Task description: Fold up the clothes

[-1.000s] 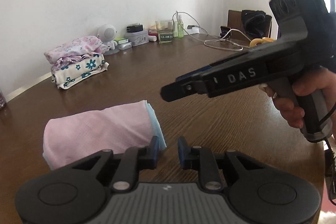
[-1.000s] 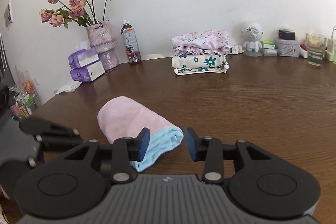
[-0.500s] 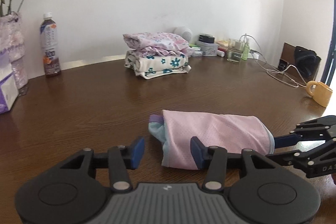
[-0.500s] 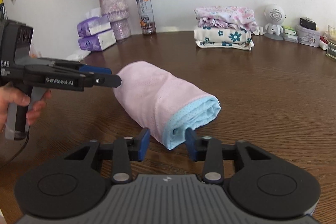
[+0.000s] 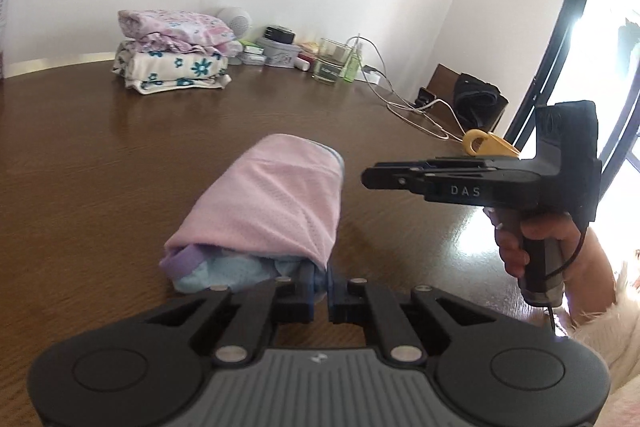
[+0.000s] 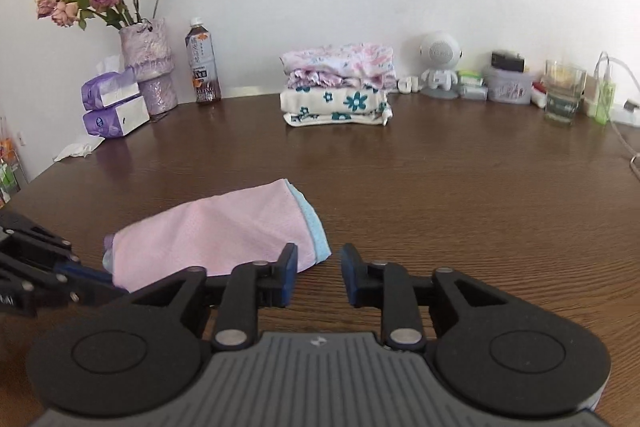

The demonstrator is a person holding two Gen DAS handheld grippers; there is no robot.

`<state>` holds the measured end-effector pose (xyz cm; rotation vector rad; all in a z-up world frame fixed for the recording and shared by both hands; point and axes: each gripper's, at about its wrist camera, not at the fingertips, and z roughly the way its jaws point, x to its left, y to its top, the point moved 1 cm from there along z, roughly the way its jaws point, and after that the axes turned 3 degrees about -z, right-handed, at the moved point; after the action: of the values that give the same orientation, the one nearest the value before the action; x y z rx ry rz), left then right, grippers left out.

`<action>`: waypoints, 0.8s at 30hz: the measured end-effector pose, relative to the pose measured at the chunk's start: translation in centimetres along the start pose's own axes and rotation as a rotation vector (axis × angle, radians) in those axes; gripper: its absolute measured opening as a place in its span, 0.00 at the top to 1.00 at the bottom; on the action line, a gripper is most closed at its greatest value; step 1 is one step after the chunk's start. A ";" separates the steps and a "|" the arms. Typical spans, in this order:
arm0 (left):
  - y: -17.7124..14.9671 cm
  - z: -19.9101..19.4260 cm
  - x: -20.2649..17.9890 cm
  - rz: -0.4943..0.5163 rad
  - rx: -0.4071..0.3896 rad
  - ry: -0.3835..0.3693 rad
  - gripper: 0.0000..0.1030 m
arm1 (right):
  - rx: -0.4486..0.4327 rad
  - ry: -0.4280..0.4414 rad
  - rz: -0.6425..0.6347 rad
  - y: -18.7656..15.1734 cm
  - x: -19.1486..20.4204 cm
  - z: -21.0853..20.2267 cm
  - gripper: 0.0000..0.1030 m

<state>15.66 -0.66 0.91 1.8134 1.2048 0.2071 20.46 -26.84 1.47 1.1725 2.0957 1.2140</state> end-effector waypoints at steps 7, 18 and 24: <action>0.3 2.2 -5.3 0.116 0.019 0.010 0.87 | -0.030 -0.030 -0.123 -1.3 2.2 -3.8 0.64; -2.3 -3.8 -3.0 0.199 -0.009 0.243 0.63 | 0.000 0.112 -0.279 -3.0 8.3 -3.4 0.58; -2.1 -2.4 -2.6 0.315 0.028 0.296 0.63 | 0.021 0.055 -0.298 -2.7 9.4 -2.4 0.71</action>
<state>11.58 -1.12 1.55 2.0425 1.1153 0.6599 12.42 -20.75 0.71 0.8052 2.2309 1.0974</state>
